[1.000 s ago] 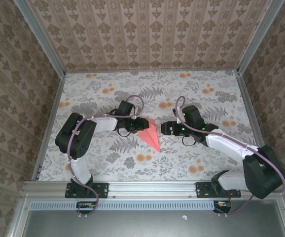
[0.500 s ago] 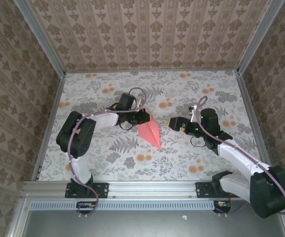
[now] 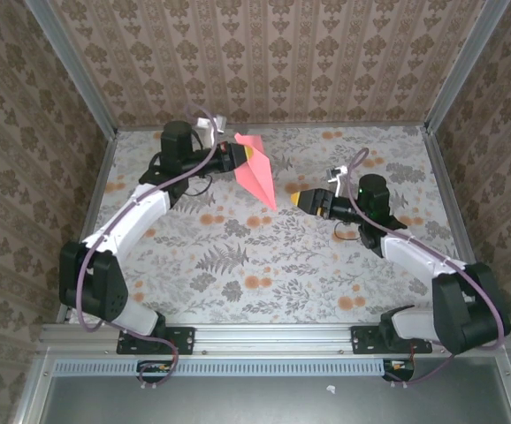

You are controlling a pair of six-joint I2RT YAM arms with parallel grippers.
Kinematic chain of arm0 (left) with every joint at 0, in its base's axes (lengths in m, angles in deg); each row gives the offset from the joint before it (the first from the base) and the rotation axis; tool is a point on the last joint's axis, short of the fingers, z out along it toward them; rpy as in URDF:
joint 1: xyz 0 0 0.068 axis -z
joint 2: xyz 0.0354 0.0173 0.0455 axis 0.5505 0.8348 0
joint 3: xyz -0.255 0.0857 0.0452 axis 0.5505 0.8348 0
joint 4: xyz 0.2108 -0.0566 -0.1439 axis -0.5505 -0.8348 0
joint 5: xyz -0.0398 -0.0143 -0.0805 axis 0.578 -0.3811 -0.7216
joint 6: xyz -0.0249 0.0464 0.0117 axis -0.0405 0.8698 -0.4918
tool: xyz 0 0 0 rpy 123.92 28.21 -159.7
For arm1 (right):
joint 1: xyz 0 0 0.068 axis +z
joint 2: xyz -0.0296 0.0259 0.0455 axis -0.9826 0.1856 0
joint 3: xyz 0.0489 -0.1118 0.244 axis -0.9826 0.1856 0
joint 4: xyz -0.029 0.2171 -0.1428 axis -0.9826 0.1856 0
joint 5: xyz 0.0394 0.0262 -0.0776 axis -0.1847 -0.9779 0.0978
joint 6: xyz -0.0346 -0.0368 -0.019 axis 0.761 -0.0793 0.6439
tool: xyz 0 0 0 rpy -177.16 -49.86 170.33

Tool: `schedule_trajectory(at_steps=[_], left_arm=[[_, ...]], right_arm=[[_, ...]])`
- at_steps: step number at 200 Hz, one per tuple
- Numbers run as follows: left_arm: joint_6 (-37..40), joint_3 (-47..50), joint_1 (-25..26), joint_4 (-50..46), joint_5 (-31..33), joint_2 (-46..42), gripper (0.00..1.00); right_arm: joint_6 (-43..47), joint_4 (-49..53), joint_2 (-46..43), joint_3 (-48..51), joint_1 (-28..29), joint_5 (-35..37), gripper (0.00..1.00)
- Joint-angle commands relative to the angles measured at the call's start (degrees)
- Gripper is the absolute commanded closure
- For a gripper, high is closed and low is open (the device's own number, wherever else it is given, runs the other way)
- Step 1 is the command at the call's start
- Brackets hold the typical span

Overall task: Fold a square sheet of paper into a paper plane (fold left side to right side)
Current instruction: Turn over the paper at the center of the table.

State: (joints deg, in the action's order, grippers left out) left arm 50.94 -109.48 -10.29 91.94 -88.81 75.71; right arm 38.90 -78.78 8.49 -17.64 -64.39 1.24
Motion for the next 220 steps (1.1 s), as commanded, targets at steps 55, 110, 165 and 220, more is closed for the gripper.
schedule_trajectory(at_steps=[55,110,165,220], left_arm=[[-2.6,-2.4,0.2,1.7,-4.4,-3.9,1.00],[-4.6,0.1,0.6,3.6,-5.0,-4.2,1.00],[-5.8,1.6,0.9,4.8,-5.2,-3.9,1.00],[-5.8,2.1,1.0,4.5,-5.0,-2.8,0.98]], right_arm=[[-14.5,-25.9,12.2,-6.5,6.3,-7.1,0.00],[-16.3,-27.1,13.9,-10.4,7.1,-7.4,0.14],[-16.3,-26.2,14.2,-13.1,7.0,-7.7,0.41],[-13.4,-21.9,13.1,-13.2,6.9,-7.3,0.67]])
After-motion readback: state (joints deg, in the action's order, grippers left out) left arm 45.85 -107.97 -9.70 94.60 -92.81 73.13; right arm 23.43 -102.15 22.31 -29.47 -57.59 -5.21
